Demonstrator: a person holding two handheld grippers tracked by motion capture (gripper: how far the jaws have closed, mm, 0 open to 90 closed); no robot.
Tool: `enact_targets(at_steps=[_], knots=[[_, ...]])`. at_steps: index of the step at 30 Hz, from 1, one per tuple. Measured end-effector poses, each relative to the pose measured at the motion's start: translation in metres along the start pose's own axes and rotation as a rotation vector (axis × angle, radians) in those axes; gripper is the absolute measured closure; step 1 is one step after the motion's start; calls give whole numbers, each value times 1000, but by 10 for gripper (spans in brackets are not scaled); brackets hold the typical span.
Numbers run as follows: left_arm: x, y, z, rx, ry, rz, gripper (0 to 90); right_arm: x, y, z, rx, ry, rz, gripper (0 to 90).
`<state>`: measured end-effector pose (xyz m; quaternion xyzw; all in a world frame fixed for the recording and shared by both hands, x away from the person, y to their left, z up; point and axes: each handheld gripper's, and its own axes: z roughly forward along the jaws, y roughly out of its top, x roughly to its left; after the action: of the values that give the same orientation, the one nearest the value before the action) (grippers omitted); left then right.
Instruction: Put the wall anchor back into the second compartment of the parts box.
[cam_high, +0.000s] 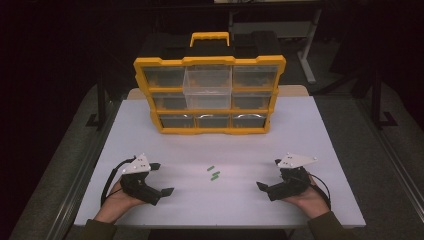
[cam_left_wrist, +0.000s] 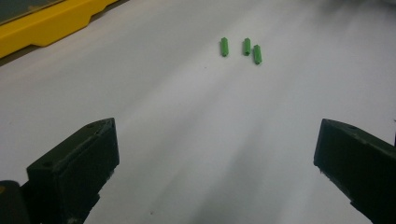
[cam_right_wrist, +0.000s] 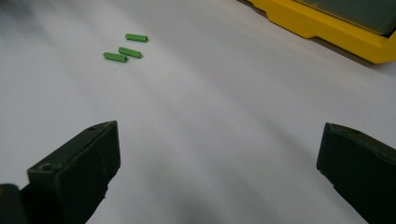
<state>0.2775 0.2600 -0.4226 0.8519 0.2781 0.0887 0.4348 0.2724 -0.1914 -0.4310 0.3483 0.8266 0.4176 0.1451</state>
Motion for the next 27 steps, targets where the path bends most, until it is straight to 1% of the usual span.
enact_targets(at_steps=[3,5,7,12,13,15,17,18,19,20,21,26,27], knots=[[0,0,1,11,-4,0,0,0,0,-1,3,1,3,0],[0,0,1,7,-7,-6,0,1,0,-1,2,2,2,0],[0,0,2,17,-8,8,0,2,0,-2,3,2,6,0],[1,1,3,12,-13,2,0,1,0,-3,0,5,12,0],[0,2,4,8,-14,-1,0,1,0,-3,-3,5,19,0],[1,3,4,14,-15,7,0,1,0,-3,-9,9,20,0],[1,4,6,17,-24,2,0,1,0,-3,-8,12,21,0],[2,5,6,23,-21,11,0,1,0,-3,-7,11,18,0],[1,6,7,17,-21,-1,0,1,0,-3,-6,12,18,0],[1,6,7,17,-21,-1,0,1,0,-2,-7,12,16,0],[2,9,7,15,-25,6,0,1,0,-2,-11,11,10,0],[2,16,9,17,-30,16,0,2,1,-2,-8,15,14,0],[2,17,10,14,-33,9,0,2,1,-2,-8,16,15,0]])
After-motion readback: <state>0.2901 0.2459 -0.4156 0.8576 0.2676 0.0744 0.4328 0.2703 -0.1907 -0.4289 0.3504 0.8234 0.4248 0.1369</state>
